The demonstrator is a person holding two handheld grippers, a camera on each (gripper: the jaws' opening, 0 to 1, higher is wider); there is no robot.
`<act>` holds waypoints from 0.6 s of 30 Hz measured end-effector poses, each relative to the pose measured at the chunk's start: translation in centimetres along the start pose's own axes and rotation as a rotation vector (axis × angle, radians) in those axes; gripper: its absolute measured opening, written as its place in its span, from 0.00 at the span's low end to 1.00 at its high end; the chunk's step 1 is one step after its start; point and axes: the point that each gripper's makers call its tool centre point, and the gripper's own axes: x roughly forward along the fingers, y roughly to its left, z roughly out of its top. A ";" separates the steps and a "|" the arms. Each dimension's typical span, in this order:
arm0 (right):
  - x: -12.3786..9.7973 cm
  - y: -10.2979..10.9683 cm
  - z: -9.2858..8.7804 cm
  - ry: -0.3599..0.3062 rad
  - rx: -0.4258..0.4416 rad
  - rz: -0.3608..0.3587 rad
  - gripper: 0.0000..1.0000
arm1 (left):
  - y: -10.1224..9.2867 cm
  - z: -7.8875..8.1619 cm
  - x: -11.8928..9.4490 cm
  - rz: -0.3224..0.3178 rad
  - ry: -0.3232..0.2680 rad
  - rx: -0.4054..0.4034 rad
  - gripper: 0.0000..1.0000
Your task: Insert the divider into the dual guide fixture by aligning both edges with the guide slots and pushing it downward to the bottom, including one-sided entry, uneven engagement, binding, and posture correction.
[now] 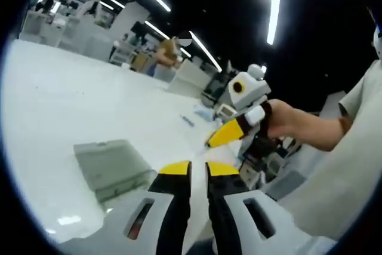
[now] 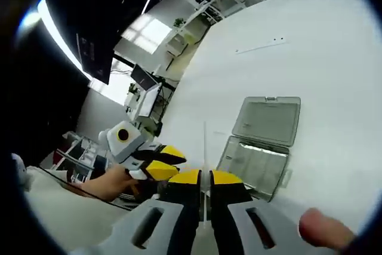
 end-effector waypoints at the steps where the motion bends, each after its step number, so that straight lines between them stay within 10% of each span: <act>1: 0.0 -0.2 0.0 -0.004 0.015 -0.014 0.00 | 0.2 -0.1 0.0 0.018 0.009 0.022 0.07; 18: 0.5 -1.8 -0.4 0.031 0.017 -0.180 0.00 | 1.3 -1.9 -1.0 0.132 0.102 0.199 0.22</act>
